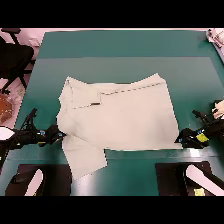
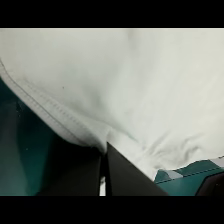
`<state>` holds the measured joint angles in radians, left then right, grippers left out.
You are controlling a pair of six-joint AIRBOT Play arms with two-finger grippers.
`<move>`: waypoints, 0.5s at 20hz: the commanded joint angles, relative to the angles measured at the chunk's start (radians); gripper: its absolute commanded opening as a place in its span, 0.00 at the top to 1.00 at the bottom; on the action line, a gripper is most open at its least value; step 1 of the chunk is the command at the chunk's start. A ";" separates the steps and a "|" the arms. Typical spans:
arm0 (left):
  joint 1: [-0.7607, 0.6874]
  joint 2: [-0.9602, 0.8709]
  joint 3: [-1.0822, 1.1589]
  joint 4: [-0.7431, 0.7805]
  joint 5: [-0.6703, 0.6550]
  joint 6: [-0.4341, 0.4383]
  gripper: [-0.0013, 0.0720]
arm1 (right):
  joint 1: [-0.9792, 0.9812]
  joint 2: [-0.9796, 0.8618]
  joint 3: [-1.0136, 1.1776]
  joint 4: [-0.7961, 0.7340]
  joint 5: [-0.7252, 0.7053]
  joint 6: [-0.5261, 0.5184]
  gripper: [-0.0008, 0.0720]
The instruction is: Fold the shirts.
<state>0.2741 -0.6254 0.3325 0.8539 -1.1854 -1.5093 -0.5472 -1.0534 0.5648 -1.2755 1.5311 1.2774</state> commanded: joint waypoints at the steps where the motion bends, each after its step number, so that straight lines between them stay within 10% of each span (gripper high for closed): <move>1: 0.000 0.001 0.001 -0.001 0.000 0.019 0.95 | 0.000 0.032 -0.003 -0.036 -0.010 0.008 0.14; 10: 0.000 0.001 0.001 -0.001 -0.003 0.026 0.95 | 0.000 -0.107 -0.003 0.090 -0.090 -0.053 0.20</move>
<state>0.2741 -0.6254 0.3325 0.8528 -1.1858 -1.4860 -0.5472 -1.1278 0.5632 -1.2495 1.4940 1.2663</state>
